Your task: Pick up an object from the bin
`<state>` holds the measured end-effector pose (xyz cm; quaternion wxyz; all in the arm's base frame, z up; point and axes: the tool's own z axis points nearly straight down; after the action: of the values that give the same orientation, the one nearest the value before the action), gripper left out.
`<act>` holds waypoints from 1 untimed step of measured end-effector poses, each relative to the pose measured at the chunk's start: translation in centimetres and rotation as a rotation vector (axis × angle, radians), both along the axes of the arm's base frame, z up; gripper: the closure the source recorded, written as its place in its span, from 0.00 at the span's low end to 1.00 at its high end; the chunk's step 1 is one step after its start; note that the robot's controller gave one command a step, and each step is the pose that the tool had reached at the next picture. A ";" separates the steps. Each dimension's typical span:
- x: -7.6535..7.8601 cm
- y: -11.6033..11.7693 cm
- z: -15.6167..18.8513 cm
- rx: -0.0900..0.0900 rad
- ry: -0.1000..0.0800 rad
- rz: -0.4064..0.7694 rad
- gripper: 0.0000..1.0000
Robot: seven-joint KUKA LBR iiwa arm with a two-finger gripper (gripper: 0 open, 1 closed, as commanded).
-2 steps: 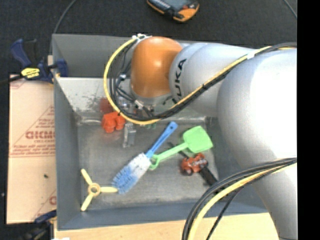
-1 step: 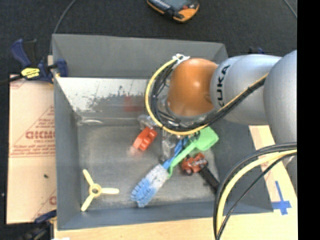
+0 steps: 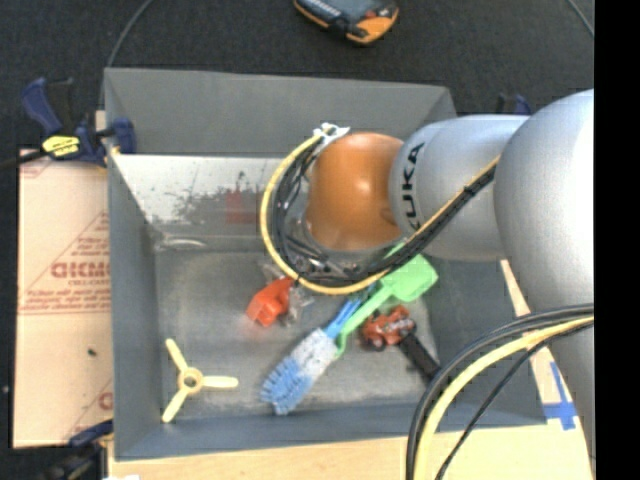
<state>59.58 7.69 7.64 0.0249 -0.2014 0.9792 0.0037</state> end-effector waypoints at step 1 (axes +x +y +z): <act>0.0 0.0 0.0 0.000 0.000 -0.001 1.00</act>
Offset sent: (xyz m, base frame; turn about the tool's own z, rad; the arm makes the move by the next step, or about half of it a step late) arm -0.0001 0.0003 0.0990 0.0004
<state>59.58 7.69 7.67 0.0249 -0.2010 0.9793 0.0038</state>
